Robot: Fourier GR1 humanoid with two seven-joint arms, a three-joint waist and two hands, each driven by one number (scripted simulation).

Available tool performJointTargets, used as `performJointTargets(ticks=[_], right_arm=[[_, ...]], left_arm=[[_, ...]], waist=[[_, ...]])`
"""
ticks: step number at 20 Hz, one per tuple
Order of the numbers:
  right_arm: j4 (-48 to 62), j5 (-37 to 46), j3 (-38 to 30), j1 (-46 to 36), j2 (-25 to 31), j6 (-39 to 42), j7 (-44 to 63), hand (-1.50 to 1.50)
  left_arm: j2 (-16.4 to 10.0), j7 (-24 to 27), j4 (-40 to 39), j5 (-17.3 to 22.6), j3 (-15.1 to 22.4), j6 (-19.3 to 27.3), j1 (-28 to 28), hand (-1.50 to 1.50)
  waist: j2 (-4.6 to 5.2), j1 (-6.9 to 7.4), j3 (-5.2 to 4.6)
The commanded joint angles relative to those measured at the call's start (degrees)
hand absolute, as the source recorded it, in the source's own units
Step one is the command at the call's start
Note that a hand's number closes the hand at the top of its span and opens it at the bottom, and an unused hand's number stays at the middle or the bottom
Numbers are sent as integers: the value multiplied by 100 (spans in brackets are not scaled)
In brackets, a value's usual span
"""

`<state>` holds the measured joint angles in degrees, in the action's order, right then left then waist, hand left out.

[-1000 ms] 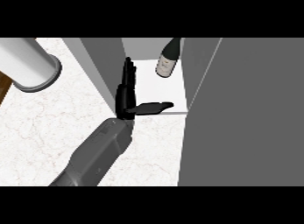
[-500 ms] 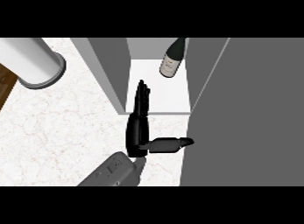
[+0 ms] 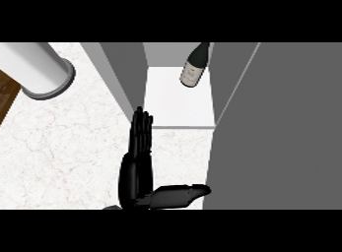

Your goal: Pick up the wine, place it into the cabinet and close the cabinet

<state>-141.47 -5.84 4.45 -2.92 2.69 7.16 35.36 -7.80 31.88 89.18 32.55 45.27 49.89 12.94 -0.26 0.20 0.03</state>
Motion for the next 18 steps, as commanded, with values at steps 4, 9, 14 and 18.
performJointTargets(ticks=[4,9,14,18], right_arm=[[-693,-704,-184,158,185,166,417,-150],[-273,-708,297,101,-72,231,392,150],[-512,-837,405,685,147,743,278,150],[-555,-772,392,484,215,869,258,150]], left_arm=[[-447,-40,1366,-332,329,35,-1066,-150],[-1073,-82,1894,-454,452,-334,-1370,-150],[-1848,173,2368,-244,137,-1076,-2028,-150],[-1982,65,2521,-252,20,-1322,-2167,-150]], waist=[[5,-14,-1],[9,6,0],[8,-18,0],[10,-14,-1]])
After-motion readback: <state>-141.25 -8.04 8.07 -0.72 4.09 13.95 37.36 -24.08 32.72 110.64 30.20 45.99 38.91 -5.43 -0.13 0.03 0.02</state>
